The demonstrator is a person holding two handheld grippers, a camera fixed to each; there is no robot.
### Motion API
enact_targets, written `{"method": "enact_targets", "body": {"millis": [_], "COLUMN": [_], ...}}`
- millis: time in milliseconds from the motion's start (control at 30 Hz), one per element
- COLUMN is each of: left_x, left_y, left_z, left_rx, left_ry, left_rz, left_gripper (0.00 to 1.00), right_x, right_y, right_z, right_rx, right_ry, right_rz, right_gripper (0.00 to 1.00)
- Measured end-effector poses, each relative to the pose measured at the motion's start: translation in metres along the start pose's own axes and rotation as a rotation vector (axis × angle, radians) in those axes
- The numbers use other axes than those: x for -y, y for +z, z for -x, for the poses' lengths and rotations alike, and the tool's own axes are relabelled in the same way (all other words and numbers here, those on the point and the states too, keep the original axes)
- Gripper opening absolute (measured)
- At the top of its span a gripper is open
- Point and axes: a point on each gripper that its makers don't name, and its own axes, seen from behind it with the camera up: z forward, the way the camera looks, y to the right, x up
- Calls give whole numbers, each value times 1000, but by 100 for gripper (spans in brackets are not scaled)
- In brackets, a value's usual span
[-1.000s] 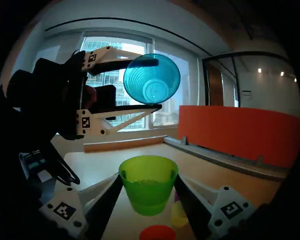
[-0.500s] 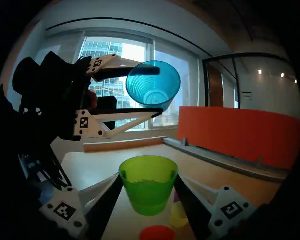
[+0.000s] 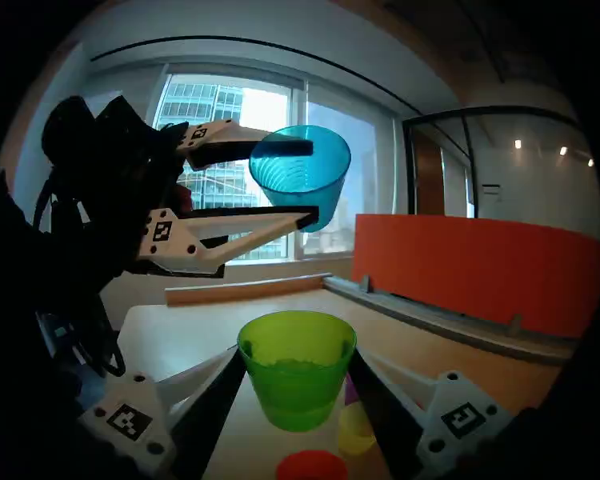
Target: Pour water
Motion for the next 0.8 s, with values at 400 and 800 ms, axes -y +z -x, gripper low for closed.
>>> {"method": "enact_targets", "body": {"millis": [400, 800], "left_x": [7, 9], "left_y": [-6, -2], "left_z": [-5, 4], "left_rx": [-12, 16], "left_ry": [-268, -574], "left_rz": [15, 53], "left_gripper": [84, 84], "right_x": [-4, -5], "right_y": [-1, -3], "right_z": [-1, -4], "right_rx": [-5, -13], "right_ry": [1, -3], "right_rz": [7, 9], "right_gripper": [89, 89]}}
